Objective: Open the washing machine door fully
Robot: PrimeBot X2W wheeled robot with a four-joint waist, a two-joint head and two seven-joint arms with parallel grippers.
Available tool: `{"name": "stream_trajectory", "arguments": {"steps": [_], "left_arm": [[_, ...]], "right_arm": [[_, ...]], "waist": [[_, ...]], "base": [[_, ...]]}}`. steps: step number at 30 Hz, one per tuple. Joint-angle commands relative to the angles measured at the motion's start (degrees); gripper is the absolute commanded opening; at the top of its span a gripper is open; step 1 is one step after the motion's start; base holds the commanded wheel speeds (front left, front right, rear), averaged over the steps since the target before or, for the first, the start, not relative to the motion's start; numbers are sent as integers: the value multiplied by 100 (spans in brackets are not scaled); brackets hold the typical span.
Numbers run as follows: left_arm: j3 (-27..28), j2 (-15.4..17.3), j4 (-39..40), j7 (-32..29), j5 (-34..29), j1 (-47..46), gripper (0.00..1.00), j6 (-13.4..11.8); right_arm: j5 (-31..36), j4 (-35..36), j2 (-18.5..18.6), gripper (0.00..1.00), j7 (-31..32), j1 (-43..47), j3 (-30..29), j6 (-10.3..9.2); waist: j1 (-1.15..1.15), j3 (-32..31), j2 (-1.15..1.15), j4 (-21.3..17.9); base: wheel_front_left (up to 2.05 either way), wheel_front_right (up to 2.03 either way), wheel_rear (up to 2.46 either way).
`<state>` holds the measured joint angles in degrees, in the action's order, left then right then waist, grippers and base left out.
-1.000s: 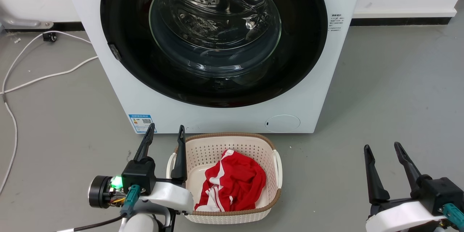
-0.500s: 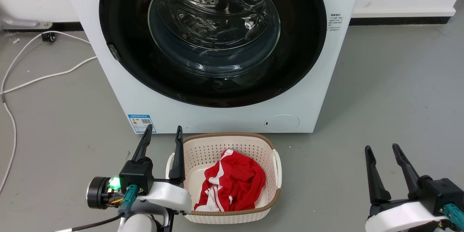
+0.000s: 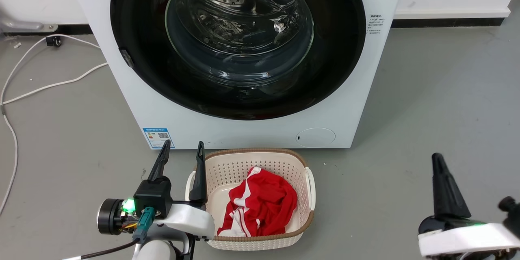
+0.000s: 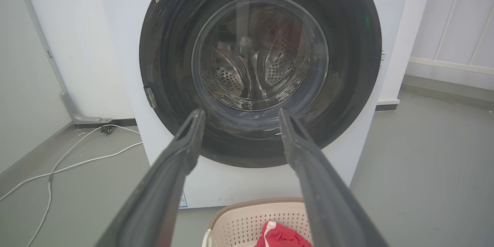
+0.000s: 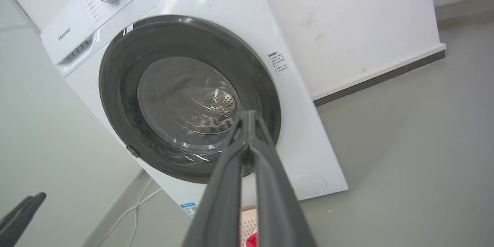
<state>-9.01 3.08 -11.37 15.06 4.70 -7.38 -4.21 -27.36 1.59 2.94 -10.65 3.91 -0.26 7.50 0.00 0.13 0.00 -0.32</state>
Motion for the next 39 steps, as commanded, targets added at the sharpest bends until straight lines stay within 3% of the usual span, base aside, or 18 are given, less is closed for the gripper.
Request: {"name": "stream_trajectory", "arguments": {"steps": [1,3,8,11,14,25,33,39], "left_arm": [[7,-4,-10,16,-22,-53,100,-16],[11,-5,-14,16,-30,-47,100,-26],[-9,-8,-12,16,-51,-64,100,-36],[-31,-10,4,16,-64,-107,100,-30],[-46,-12,38,16,-67,-133,100,-54],[-149,-19,233,16,-22,-337,100,-178],[-301,-20,593,16,-58,-519,100,-344],[-458,-20,803,15,-66,-686,100,-498]], "right_arm": [[-331,40,-10,0,-46,-74,11,-2],[-1097,109,-10,0,-61,-128,29,-2],[-3840,204,-8,0,135,-370,-18,-2],[-4912,210,-8,0,329,-634,-246,-2],[-5535,66,17,0,617,-983,-559,-1],[-6469,-1180,973,0,1632,-3072,-1017,-1],[-6183,-2522,1928,0,2531,-5081,-474,-1],[-5740,-3576,2228,0,3288,-6634,118,-1]], "waist": [[0,4,0,-4],[0,9,0,-13],[0,54,0,-28],[0,113,0,-19],[0,188,0,-17],[0,644,0,60],[0,1082,0,175],[0,1437,0,246]], "base": [[0,0,0],[0,0,0],[0,0,0],[0,0,0],[0,0,0],[0,0,0],[0,0,0],[0,0,0]]}}
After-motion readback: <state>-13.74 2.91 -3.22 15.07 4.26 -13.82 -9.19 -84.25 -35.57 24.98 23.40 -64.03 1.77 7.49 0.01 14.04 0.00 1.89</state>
